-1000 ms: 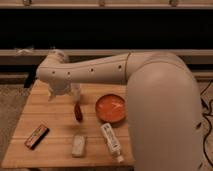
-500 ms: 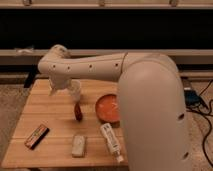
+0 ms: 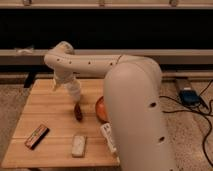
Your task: Place the ceramic cup in the ceramic bowl
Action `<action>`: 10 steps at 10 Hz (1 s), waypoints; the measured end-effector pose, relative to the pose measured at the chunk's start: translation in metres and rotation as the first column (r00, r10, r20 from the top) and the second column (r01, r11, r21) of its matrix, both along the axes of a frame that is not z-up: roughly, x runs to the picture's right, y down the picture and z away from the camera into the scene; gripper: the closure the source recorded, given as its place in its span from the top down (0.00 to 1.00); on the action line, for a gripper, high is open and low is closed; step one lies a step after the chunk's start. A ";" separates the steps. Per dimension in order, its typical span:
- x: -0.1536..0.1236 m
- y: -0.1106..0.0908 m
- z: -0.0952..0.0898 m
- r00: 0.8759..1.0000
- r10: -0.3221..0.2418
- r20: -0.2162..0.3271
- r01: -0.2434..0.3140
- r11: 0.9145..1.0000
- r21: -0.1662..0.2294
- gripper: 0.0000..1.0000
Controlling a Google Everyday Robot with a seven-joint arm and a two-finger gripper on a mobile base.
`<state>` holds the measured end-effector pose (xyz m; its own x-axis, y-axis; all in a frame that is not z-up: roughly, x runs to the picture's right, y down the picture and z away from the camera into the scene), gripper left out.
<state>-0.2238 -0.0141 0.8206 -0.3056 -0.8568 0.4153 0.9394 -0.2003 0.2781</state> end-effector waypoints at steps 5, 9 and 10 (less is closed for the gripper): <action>-0.014 0.008 0.042 0.997 -0.070 0.012 0.070 0.997 -0.034 0.80; -0.017 0.024 0.073 0.995 -0.098 0.001 0.097 0.993 -0.073 0.50; -0.014 0.023 0.075 0.995 -0.098 -0.007 0.097 0.992 -0.078 0.42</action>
<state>-0.2377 0.0092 0.8956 -0.3812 -0.7883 0.4830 0.9195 -0.2691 0.2865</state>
